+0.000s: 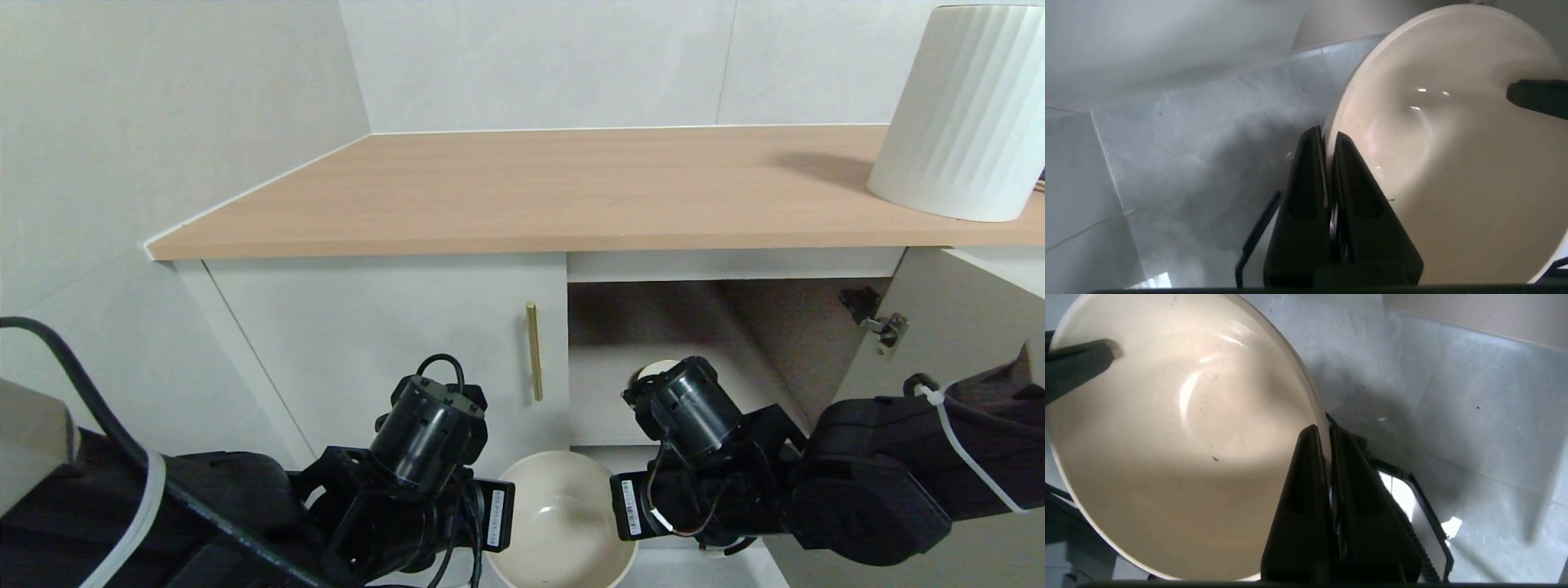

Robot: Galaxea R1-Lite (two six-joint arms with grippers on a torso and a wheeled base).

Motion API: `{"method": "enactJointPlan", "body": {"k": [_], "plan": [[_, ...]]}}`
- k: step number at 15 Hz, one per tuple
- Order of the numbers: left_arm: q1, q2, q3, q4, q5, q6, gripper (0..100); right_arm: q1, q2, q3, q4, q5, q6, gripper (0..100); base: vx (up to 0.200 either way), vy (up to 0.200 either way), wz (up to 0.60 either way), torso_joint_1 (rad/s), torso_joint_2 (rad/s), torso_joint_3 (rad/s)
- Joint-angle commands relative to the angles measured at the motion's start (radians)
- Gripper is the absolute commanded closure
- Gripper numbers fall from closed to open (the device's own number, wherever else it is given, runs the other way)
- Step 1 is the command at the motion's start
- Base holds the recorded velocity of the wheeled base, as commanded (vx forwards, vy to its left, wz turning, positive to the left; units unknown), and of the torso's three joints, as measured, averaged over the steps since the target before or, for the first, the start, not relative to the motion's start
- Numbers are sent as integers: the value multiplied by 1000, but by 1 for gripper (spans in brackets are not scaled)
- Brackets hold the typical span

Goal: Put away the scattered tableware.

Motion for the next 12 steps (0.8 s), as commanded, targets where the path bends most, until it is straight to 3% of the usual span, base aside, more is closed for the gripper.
{"method": "enactJointPlan", "body": {"k": [1,2,3,12], "plan": [[0,1,0,1,2,0,100,0,1,2,2,-3,0,100,0,0,0,0,0,0],[0,-1,0,3,2,0,100,0,1,2,2,-3,-1,100,0,0,0,0,0,0],[0,-1,0,3,2,-2,0,0,1,2,2,-3,-1,100,0,0,0,0,0,0],[2,-4,-2,1,2,-5,0,0,34,22,10,-26,-41,100,0,0,0,0,0,0]]}}
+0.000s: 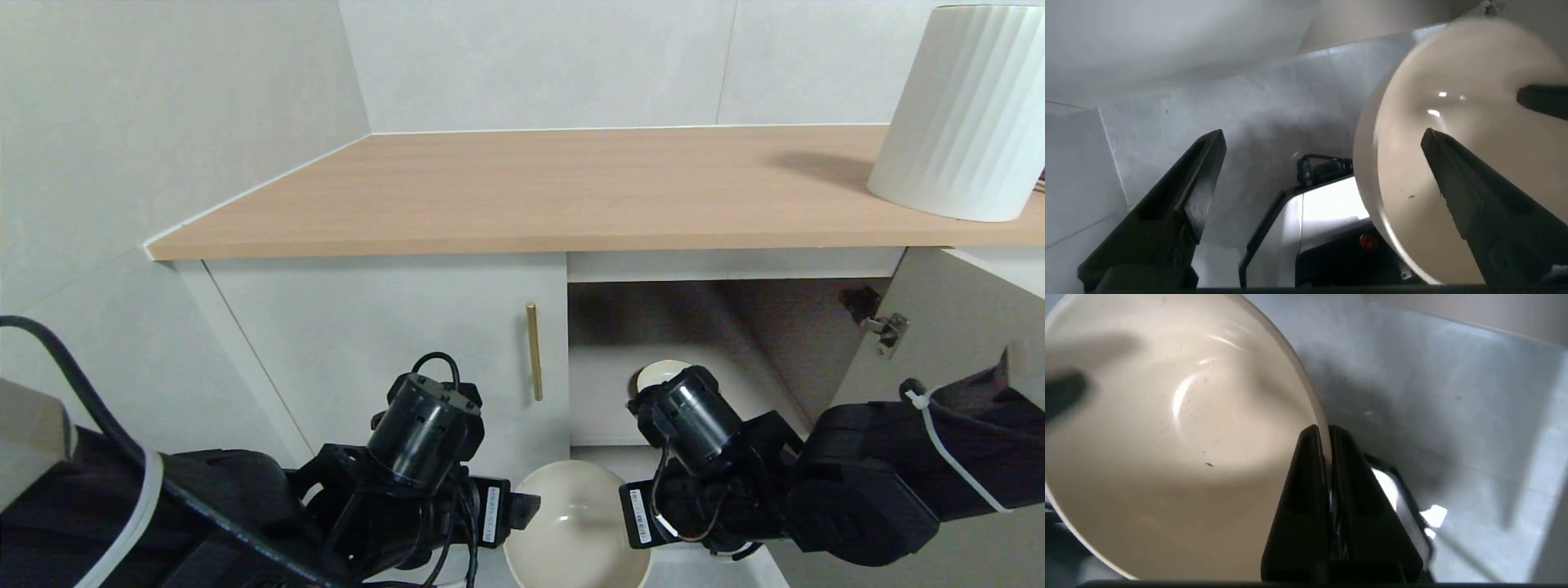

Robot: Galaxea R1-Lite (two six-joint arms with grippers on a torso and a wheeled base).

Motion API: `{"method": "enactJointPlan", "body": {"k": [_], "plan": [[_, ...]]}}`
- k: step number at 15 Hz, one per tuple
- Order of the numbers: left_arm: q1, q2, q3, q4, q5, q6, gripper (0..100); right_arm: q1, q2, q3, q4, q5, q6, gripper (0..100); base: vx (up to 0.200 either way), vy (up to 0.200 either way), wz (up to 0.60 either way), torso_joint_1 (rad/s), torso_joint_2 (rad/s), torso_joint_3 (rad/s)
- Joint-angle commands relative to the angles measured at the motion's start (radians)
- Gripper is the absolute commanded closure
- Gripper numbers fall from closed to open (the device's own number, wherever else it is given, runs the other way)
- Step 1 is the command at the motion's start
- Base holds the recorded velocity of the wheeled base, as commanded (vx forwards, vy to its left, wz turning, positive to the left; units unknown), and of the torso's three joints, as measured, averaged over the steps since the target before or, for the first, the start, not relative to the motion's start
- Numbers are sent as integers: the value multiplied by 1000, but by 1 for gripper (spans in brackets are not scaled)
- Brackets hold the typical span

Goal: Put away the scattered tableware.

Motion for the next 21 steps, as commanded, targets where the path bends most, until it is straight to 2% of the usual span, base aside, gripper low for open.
{"method": "enactJointPlan", "body": {"k": [1,6,8,12,16,21], "plan": [[1,-2,0,-1,-1,-1,0,-1,39,11,0,-36,-21,100,0,0,0,0,0,0],[1,-5,0,-1,-1,-1,0,-46,96,14,6,-126,-24,100,0,0,0,0,0,0],[1,-5,0,-1,1,-1,0,-87,100,2,-5,-177,-17,100,0,0,0,0,0,0],[1,-5,0,-1,1,-1,0,-184,123,-21,-17,-211,-4,100,0,0,0,0,0,0],[1,-7,0,-1,4,-1,0,-276,136,-23,-167,-217,73,100,0,0,0,0,0,0],[1,-7,0,-1,15,-1,0,-351,152,-37,-279,-223,102,100,0,0,0,0,0,0]]}}
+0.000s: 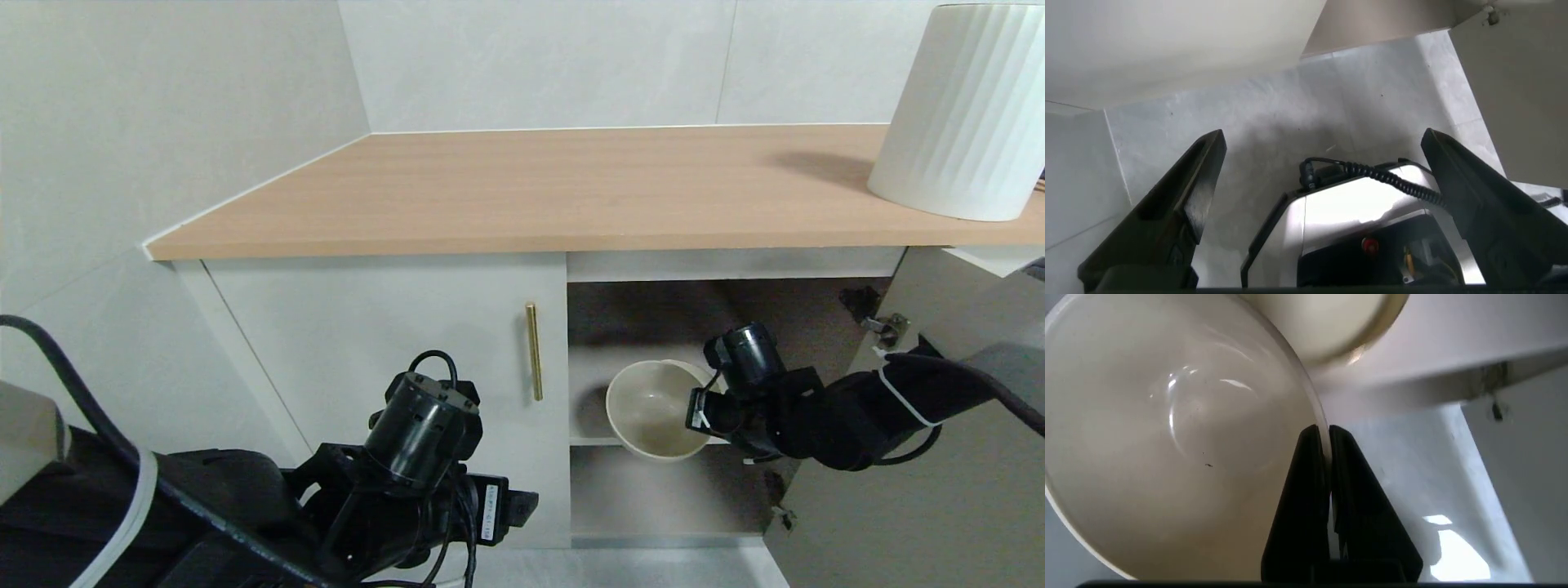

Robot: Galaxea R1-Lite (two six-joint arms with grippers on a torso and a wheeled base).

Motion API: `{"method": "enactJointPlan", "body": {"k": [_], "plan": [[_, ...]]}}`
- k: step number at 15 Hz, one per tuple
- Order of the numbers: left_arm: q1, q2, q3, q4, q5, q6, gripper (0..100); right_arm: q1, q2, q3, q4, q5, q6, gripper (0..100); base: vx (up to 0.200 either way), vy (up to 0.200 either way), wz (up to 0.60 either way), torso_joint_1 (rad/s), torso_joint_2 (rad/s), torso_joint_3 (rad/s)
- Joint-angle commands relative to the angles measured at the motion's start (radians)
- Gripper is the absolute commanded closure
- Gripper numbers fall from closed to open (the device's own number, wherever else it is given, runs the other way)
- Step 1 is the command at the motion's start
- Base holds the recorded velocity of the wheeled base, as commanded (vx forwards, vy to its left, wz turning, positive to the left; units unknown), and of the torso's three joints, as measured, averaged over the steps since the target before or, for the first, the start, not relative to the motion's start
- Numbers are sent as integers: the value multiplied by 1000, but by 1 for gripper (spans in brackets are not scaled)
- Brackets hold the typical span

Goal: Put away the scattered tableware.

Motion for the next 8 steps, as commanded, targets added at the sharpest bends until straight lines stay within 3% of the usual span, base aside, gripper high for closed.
{"method": "enactJointPlan", "body": {"k": [1,5,8], "plan": [[0,0,1,0,1,-1,0,-22,12,-5,-24,-2,7,100,0,0,0,0,0,0],[0,0,1,0,1,-1,0,-88,72,-29,-139,-31,18,100,0,0,0,0,0,0],[0,1,1,0,1,-1,0,-116,113,-65,-144,-52,40,100,0,0,0,0,0,0]]}}
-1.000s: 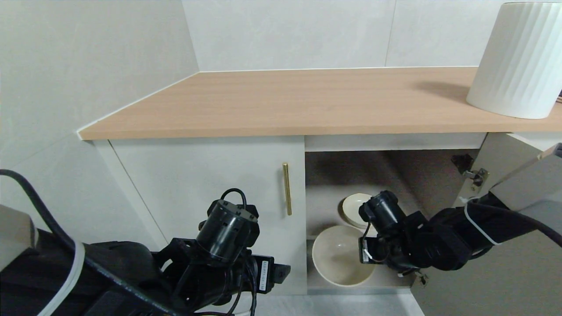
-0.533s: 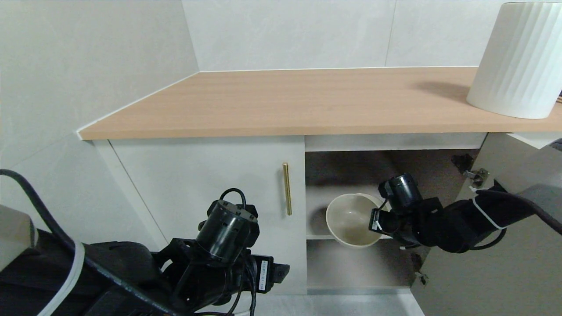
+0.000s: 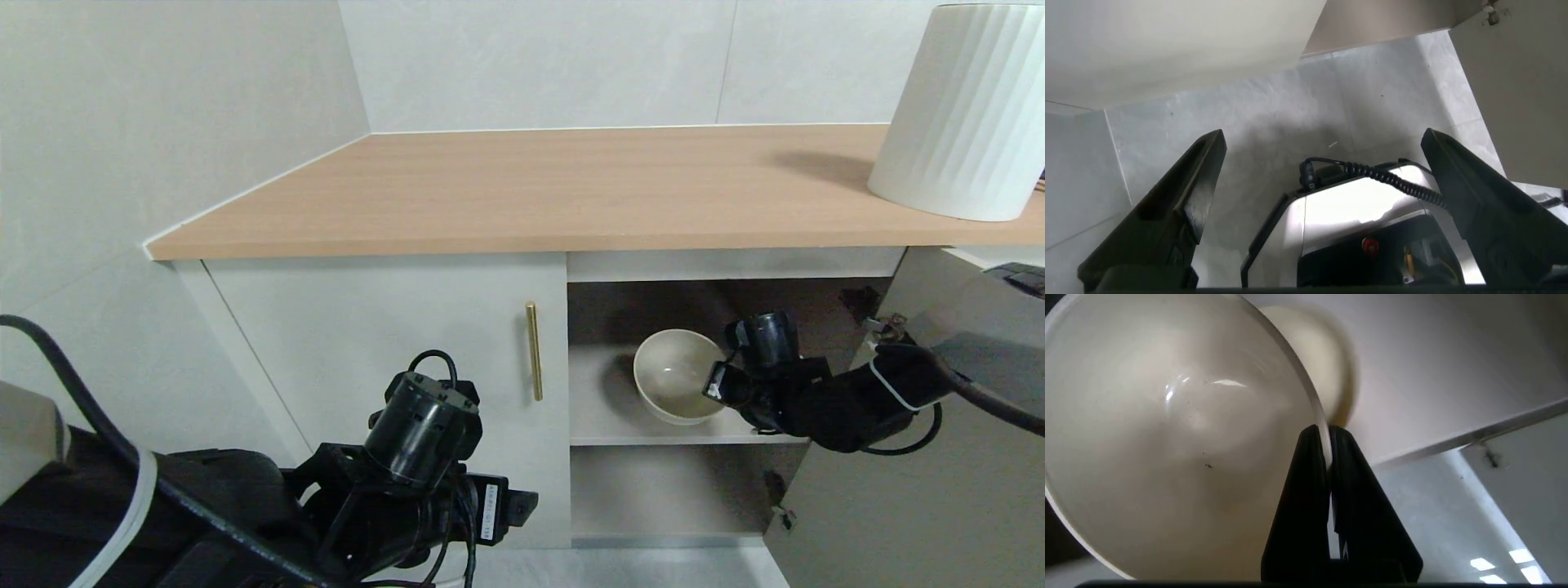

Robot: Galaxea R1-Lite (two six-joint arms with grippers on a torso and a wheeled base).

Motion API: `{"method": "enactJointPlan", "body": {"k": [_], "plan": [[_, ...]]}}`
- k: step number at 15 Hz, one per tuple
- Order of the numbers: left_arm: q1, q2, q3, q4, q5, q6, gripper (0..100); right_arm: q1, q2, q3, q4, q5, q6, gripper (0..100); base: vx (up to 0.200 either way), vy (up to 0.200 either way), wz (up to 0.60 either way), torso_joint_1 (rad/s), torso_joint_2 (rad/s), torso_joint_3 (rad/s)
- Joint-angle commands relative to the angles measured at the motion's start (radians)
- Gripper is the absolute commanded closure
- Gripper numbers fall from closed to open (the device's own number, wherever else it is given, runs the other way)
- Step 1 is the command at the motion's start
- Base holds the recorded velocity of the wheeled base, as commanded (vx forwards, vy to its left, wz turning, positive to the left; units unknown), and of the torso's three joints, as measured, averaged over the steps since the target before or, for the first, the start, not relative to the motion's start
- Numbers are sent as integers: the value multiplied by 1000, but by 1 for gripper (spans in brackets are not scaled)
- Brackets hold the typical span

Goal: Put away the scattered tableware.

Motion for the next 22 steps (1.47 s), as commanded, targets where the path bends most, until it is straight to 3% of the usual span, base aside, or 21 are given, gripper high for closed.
{"method": "enactJointPlan", "body": {"k": [1,17,18,22], "plan": [[0,1,1,0,0,-1,0,-17,36,-14,-4,0,1,100,0,0,0,0,0,0],[0,9,1,-2,17,-2,0,-39,123,-112,-1,-14,-1,100,0,0,0,0,0,0],[0,9,1,-2,17,-2,0,-39,125,-112,-1,-14,-3,0,0,0,0,0,0,0],[0,10,-1,-2,17,-2,0,-39,125,-110,-1,-12,-3,0,0,0,0,0,0,0]]}}
